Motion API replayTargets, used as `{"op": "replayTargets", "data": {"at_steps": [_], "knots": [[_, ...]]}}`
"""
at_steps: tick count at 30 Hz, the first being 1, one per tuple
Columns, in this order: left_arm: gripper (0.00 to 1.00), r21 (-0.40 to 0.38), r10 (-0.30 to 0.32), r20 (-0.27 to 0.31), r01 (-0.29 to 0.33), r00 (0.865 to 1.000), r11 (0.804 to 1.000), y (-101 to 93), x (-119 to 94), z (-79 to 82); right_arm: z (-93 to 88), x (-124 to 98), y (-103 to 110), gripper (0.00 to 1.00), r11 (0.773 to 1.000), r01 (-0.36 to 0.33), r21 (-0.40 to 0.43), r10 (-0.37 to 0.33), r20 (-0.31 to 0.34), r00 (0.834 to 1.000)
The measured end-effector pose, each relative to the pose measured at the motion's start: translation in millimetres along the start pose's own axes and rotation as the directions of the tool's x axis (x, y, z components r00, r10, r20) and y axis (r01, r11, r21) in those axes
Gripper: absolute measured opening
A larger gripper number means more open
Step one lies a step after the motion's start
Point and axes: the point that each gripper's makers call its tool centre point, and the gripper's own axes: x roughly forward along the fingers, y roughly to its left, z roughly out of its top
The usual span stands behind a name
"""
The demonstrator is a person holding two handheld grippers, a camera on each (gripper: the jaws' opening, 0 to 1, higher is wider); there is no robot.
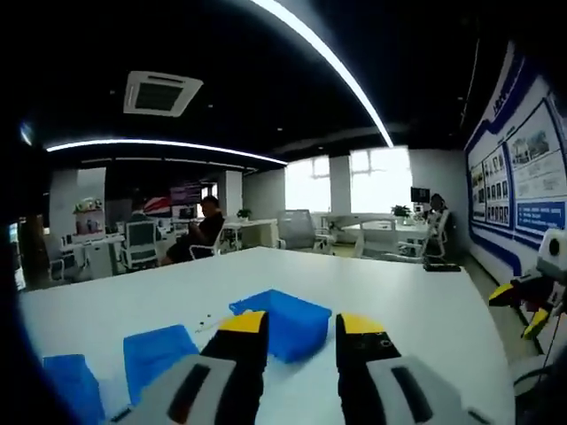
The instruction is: Pick up the resistors one by one and place each resistor into its matching bin, sorting the parts by color and model until every resistor is separated into the correct bin for its type
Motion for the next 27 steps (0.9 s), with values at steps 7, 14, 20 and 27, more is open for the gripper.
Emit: {"op": "replayTargets", "data": {"at_steps": [7,14,20,27], "knots": [[0.34,0.011,-0.006,0.026,0.006,1.0,1.0,-21.1,-91,-17.0,9.3,5,16,0.49,0.997,-0.077,0.018,0.076,0.019,0.997],[0.36,0.009,-0.02,0.024,0.02,1.0,1.0,-39.8,-157,-38.8,15.4,8,28,0.49,0.991,-0.132,-0.017,0.132,0.011,0.991],[0.38,0.006,0.003,0.009,-0.003,1.0,1.0,-45.1,-191,-51.2,11.6,11,38,0.49,0.985,-0.17,-0.032,0.17,-0.016,0.985],[0.38,0.0,0.014,-0.029,-0.014,0.999,1.0,-41.5,-201,-61.1,7.4,15,44,0.49,0.98,-0.191,-0.046,0.19,-0.035,0.981]]}}
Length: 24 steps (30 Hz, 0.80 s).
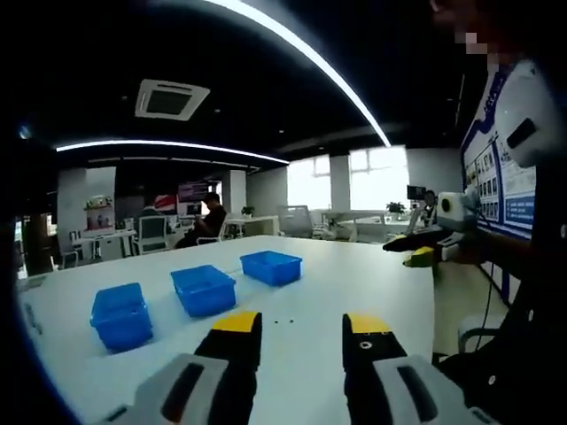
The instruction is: Pick up the resistors one by one and place each resistor into its matching bin, sorting the parts by color and model until every resistor is separated into the correct bin for its type
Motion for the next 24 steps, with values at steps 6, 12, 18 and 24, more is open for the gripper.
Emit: {"op": "replayTargets", "data": {"at_steps": [6,12,18,24], "knots": [[0.42,-0.007,-0.049,-0.073,0.049,0.996,0.999,-4.4,15,-8.9,-6.5,2,1,0.49,1.0,-0.008,-0.012,0.008,-0.023,1.0],[0.44,0.013,-0.091,-0.18,0.095,0.979,0.995,-5.4,44,-12.9,-19.1,0,4,0.49,0.999,-0.027,-0.019,0.026,-0.068,0.997],[0.41,0.041,-0.187,-0.354,0.215,0.916,0.976,-16.4,83,-21.4,-27.7,-3,3,0.5,0.999,-0.032,-0.011,0.031,-0.087,0.996],[0.39,0.099,-0.219,-0.513,0.31,0.83,0.946,-9.3,120,-28.6,-39.7,-9,-2,0.5,1.0,-0.02,-0.014,0.019,-0.116,0.993]]}}
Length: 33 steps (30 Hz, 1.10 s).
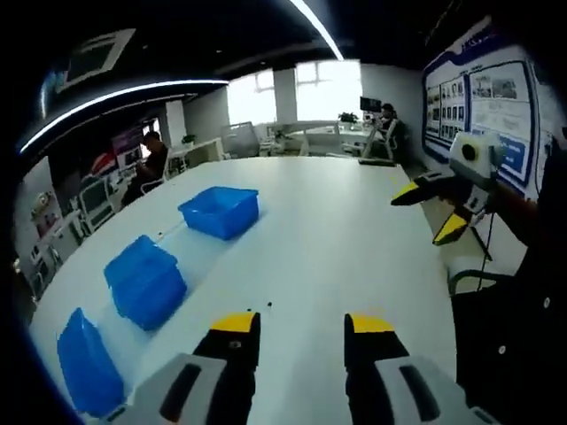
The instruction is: Pick up the resistors one by one and place each resistor into its matching bin, sorting the parts by color and model until every resistor is separated into the correct bin for its type
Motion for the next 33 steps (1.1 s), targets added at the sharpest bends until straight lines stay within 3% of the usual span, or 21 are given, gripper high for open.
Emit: {"op": "replayTargets", "data": {"at_steps": [6,9,11,18,26,33], "knots": [[0.33,0.027,-0.061,-0.105,0.064,0.993,0.998,16.1,31,8.8,-11.9,-6,-2,0.5,1.0,0.006,-0.001,-0.006,-0.018,1.0],[0.33,0.058,-0.089,-0.187,0.101,0.978,0.993,18.9,47,3.1,-16.1,-10,-5,0.5,1.0,0.019,0.021,-0.019,-0.014,1.0],[0.35,0.021,-0.103,-0.231,0.11,0.968,0.994,20.1,55,-2.0,-19.2,-12,-7,0.5,0.999,0.026,0.028,-0.026,-0.015,1.0],[0.31,0.058,-0.125,-0.31,0.15,0.942,0.987,24.6,72,-10.9,-25.8,-19,-12,0.5,0.997,0.053,0.052,-0.052,-0.017,0.999],[0.31,0.033,-0.156,-0.361,0.179,0.92,0.983,28.6,83,-23.5,-30.1,-21,-17,0.5,0.995,0.07,0.077,-0.069,-0.016,0.998],[0.26,0.02,-0.174,-0.369,0.195,0.913,0.981,29.6,87,-25.2,-31.2,-21,-21,0.5,0.993,0.078,0.093,-0.077,-0.013,0.997]]}}
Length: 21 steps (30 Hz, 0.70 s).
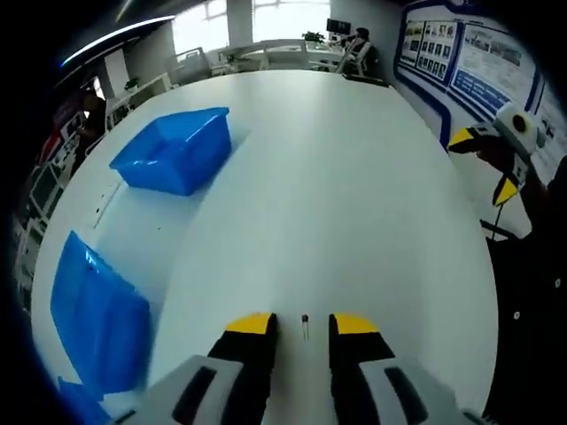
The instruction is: Pick up the resistors one by one and place each resistor into its matching bin, sorting the parts by color and model until every resistor is separated into the correct bin for its type
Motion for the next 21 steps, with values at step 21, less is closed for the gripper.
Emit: {"op": "replayTargets", "data": {"at_steps": [21], "knots": [[0.06,-0.003,-0.037,0.01,0.037,0.999,0.999,-6.6,2.2,-0.4,1.0,4.7,2.4,0.5,1.0,-0.012,0.004,0.012,0.004,1.0]]}}
